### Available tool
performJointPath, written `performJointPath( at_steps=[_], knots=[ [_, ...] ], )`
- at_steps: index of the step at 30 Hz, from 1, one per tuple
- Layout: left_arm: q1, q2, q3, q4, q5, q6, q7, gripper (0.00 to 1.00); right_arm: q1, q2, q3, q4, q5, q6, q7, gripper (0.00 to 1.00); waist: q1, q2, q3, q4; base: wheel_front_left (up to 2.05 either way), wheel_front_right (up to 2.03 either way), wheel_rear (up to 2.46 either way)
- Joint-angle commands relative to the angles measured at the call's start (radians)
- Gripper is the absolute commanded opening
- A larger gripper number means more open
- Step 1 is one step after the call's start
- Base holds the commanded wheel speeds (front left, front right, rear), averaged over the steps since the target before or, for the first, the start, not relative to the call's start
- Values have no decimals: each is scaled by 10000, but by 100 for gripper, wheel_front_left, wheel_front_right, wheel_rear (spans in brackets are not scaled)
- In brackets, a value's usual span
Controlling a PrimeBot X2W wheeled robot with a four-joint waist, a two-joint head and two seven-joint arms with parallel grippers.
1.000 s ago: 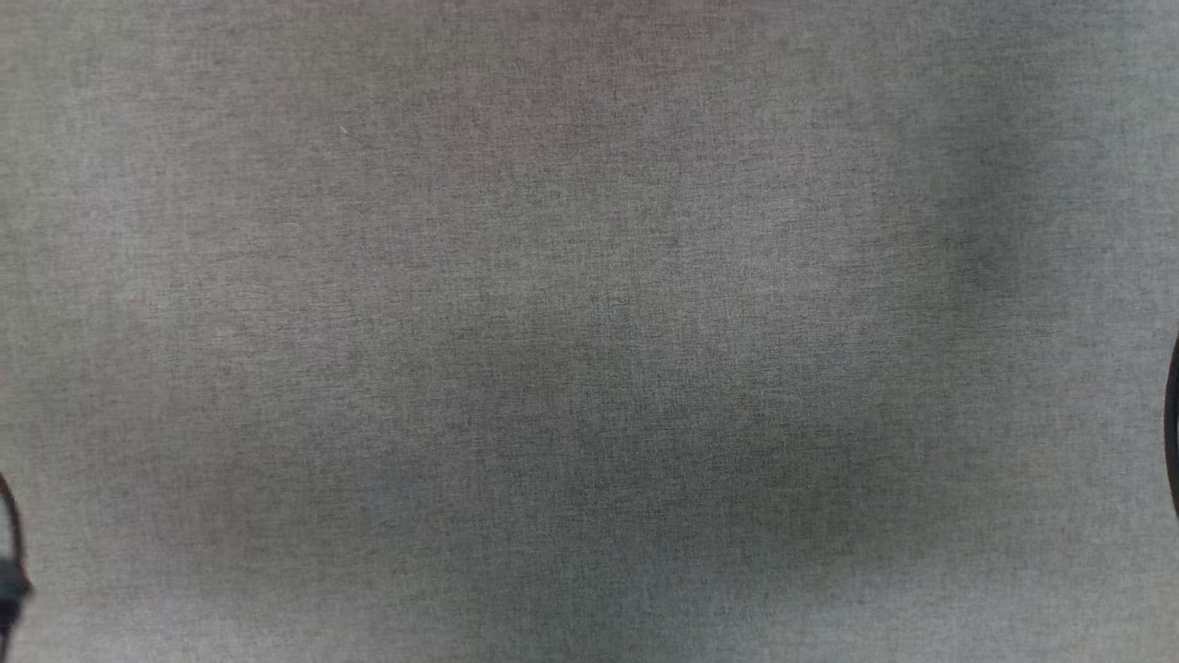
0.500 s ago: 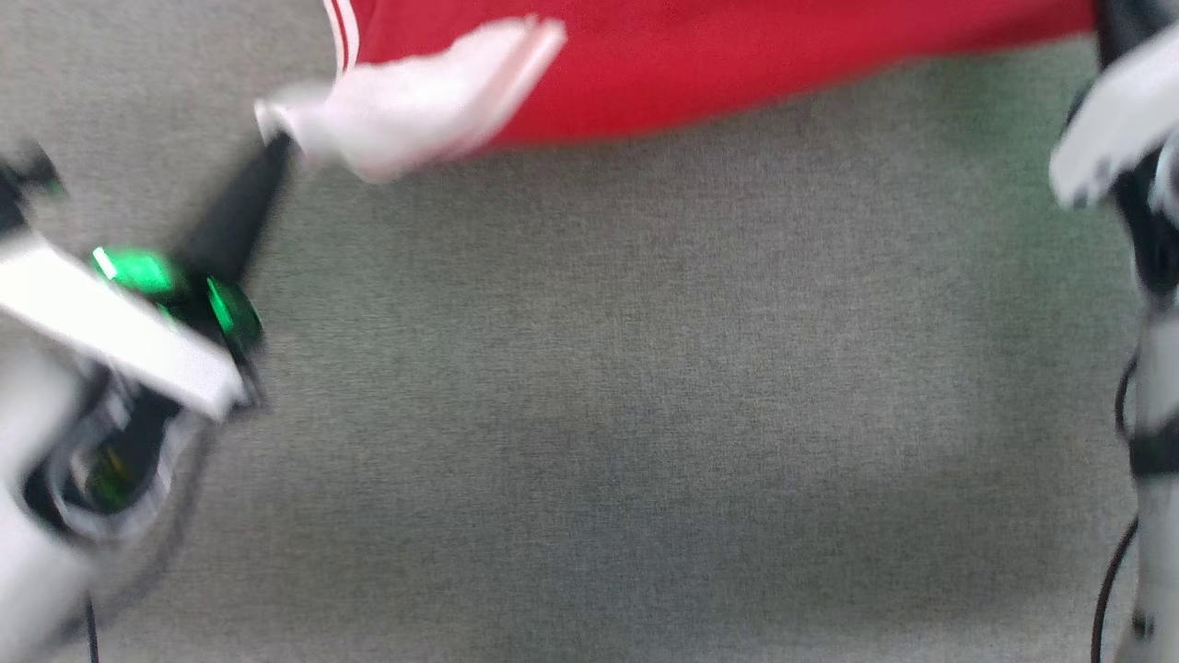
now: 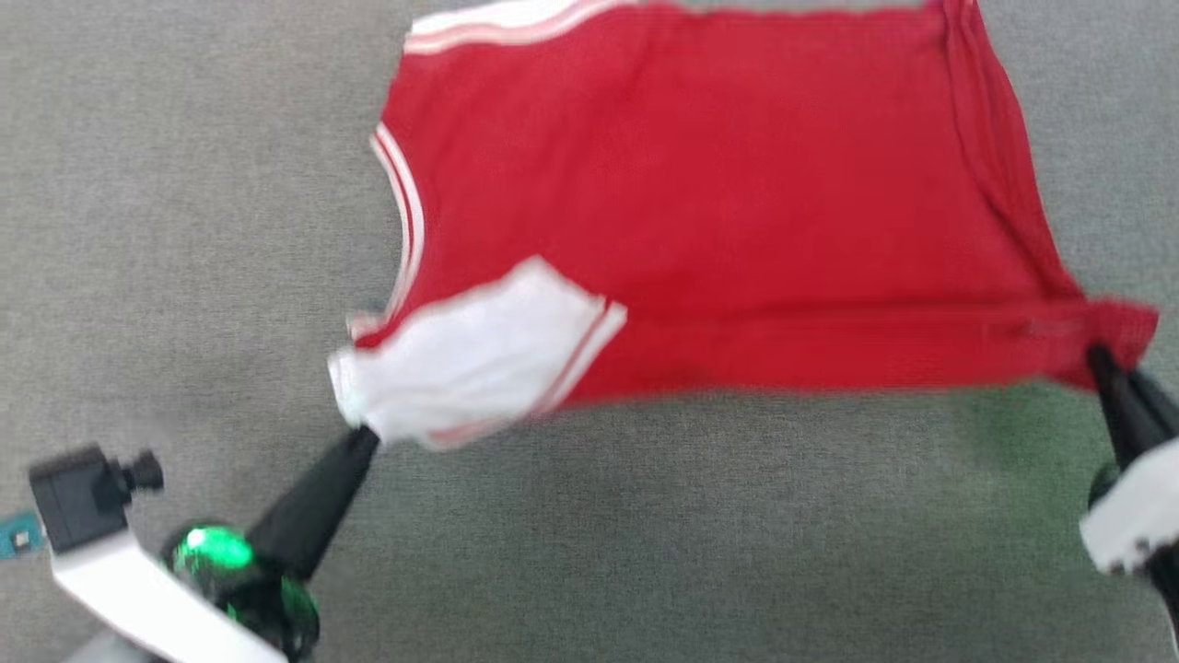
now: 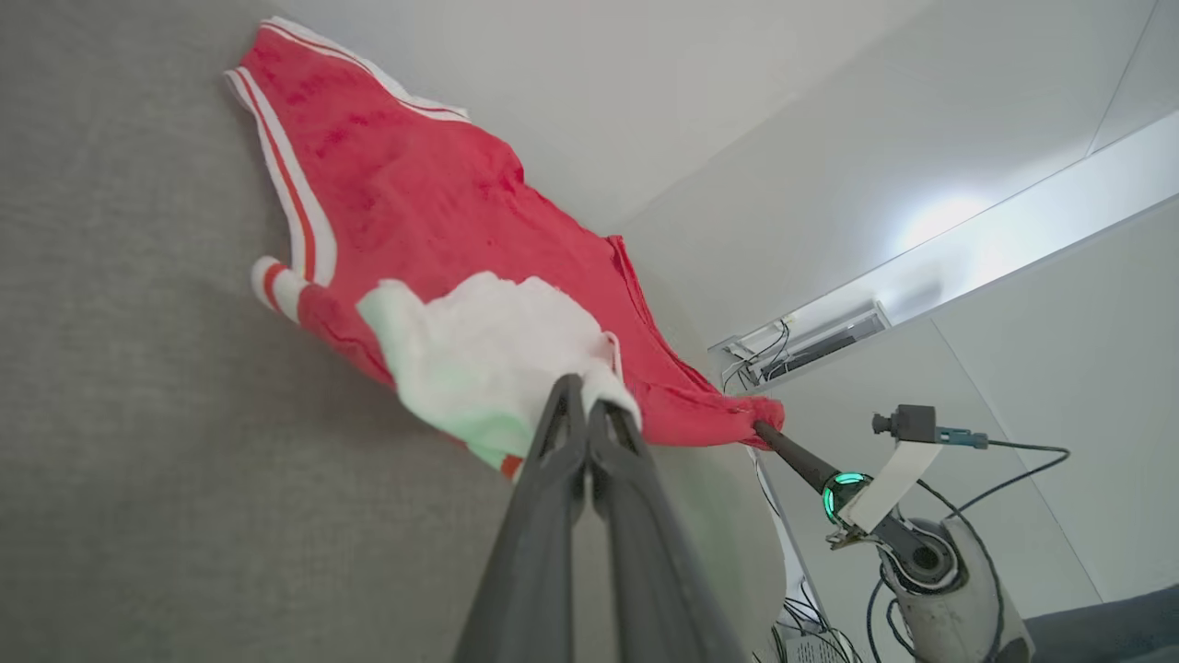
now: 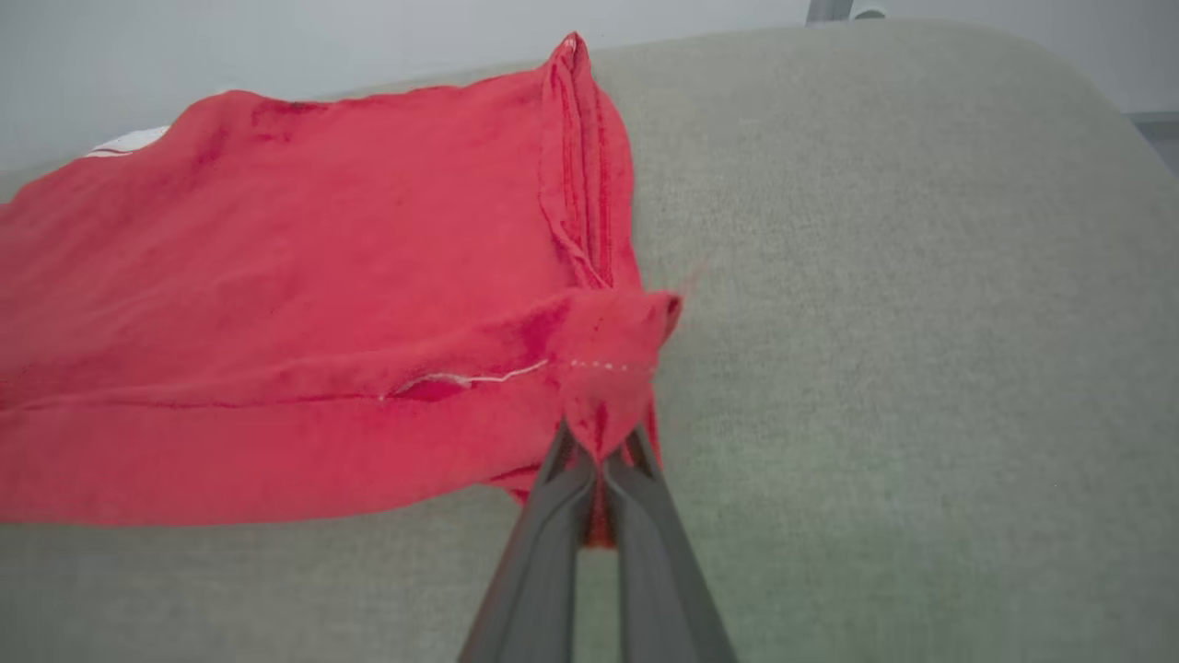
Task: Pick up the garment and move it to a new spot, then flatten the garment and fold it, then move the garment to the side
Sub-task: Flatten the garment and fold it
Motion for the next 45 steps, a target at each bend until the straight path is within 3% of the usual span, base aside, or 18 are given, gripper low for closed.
performJointPath(
  at_steps=[1, 9, 14, 26, 37, 40, 42, 43, 44, 45],
  knots=[
    [219, 30, 113, -158, 85, 26, -51, 0, 270, 70, -56, -258, 91, -8, 82, 0, 0, -1, -31, 29, 0, 0, 0],
    [1950, 331, 982, -1222, 571, 26, -52, 0, 2398, 530, -413, -2018, 381, -8, 433, 0, 0, -1, -68, 42, 0, 0, 0],
    [1598, 524, 997, -1475, 911, 26, -53, 0, 2160, 640, -406, -2208, 465, -8, 371, 0, 0, -1, -56, -12, 0, 0, 0],
    [-1921, 298, 71, -159, 98, 26, -53, 0, -1062, 329, 206, -50, -385, -8, 542, 0, 0, -1, 804, -246, 0, 0, 0],
    [-3176, -22, -287, 1584, -393, 26, -31, 0, -2454, 467, 518, 1550, -965, -8, 112, 0, 0, -1, 1618, -343, 0, 0, 0],
    [-3320, -66, -528, 2050, -389, 26, -14, 4, -2494, 533, 586, 1979, -946, -8, -123, 0, 0, -1, 1684, -371, 0, 0, 0],
    [-3423, 6, -703, 2318, -262, 26, -9, 16, -2520, 561, 646, 2214, -972, -8, -301, 0, 0, -1, 1661, -386, 0, 0, 0],
    [-3460, 84, -823, 2463, -162, 26, -5, 28, -2521, 570, 692, 2292, -979, -8, -408, 13, 0, -1, 1623, -402, 0, 0, 0],
    [-3518, 158, -953, 2567, -81, 26, -8, 44, -2532, 576, 722, 2356, -981, -8, -535, 41, 0, -1, 1574, -416, 0, 0, 0],
    [-3586, 269, -1048, 2685, 60, 26, -13, 89, -2543, 586, 753, 2374, -1006, -6, -661, 84, 0, -1, 1508, -431, 0, 0, 0]
  ],
)
